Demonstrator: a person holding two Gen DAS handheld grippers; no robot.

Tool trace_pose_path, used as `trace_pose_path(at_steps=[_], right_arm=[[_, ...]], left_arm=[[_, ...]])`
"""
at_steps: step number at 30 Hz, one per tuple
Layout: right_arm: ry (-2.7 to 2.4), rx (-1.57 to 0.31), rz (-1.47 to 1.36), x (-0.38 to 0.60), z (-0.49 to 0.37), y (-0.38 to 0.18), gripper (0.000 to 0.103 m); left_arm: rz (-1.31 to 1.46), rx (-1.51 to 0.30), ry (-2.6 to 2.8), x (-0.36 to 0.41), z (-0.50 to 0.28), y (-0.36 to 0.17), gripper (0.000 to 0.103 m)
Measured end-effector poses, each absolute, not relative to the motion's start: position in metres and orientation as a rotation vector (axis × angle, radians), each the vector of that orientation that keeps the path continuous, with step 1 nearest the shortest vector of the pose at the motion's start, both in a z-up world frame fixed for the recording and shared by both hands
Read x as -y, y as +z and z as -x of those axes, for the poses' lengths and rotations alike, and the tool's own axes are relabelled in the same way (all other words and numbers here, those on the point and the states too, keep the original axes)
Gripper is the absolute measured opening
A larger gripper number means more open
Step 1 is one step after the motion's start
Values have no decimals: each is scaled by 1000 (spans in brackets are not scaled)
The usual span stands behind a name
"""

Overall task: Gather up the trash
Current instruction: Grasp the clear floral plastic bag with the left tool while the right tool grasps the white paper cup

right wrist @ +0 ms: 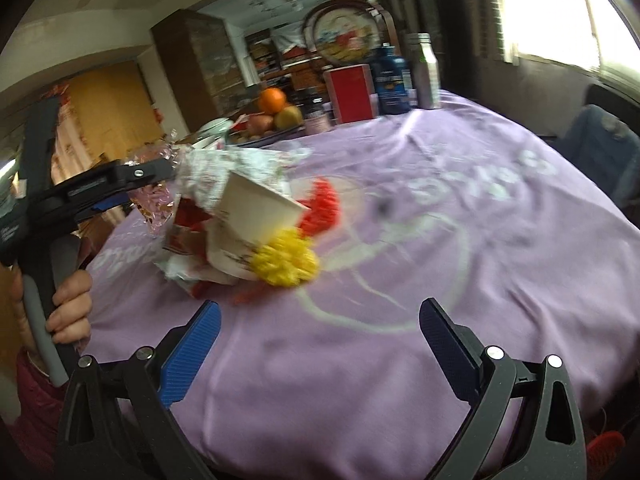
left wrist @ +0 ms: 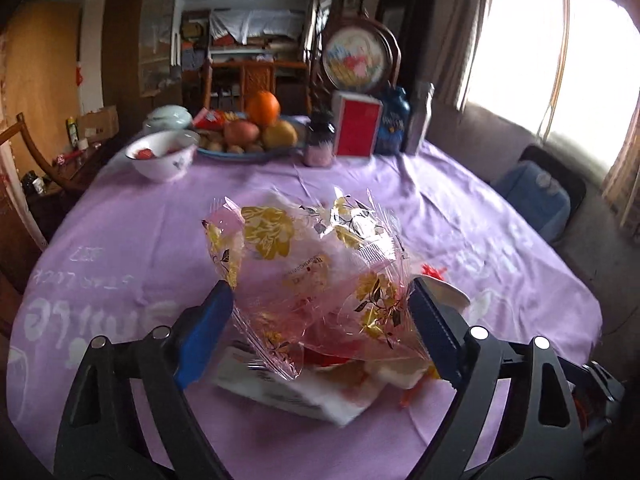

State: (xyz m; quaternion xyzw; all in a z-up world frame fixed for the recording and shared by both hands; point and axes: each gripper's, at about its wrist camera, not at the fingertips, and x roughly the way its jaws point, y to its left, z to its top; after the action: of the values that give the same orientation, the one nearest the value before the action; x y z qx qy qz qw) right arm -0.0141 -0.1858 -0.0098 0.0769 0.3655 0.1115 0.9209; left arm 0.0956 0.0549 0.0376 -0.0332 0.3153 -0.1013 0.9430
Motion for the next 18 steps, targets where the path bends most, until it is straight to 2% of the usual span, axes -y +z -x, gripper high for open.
trace_pose_path(at_steps=[8, 13, 14, 16, 18], right_arm=[[332, -810, -140, 134, -63, -8, 97], [360, -881, -255, 131, -104, -23, 97], [363, -889, -274, 130, -107, -26, 96], [406, -872, -341, 134, -108, -30, 80], [416, -834, -382, 141, -102, -25, 77]], left_arm=[[137, -613, -160, -108, -72, 48, 85], [119, -616, -166, -110, -66, 43, 85], [110, -615, -167, -108, -65, 42, 85], [90, -614, -173, -101, -64, 42, 85], [75, -613, -180, -95, -65, 41, 85]])
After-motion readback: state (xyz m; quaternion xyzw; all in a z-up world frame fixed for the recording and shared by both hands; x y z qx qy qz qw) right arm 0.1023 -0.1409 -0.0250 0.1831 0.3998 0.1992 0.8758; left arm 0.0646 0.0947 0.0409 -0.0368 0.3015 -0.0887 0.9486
